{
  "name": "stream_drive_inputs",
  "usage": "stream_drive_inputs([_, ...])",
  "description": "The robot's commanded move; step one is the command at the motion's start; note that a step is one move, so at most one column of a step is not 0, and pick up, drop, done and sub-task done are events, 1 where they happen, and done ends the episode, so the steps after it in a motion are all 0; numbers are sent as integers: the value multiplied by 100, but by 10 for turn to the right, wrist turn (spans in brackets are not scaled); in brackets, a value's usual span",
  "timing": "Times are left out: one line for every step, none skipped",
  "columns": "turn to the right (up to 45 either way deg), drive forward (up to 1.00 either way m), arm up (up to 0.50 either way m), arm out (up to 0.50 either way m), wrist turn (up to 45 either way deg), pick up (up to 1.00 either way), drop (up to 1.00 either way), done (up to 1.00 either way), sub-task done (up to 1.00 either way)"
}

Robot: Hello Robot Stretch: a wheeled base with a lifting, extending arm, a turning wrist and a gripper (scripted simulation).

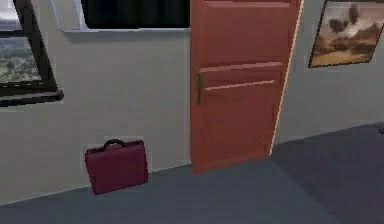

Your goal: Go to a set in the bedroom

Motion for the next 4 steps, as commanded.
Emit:
stream_drive_inputs([210, 0, 0, 0, 0, 0, 0, 0, 0])
stream_drive_inputs([0, 45, 0, 0, 0, 0, 0, 0, 0])
stream_drive_inputs([450, 0, 0, 0, 0, 0, 0, 0, 0])
stream_drive_inputs([30, 0, 0, 0, 0, 0, 0, 0, 0])
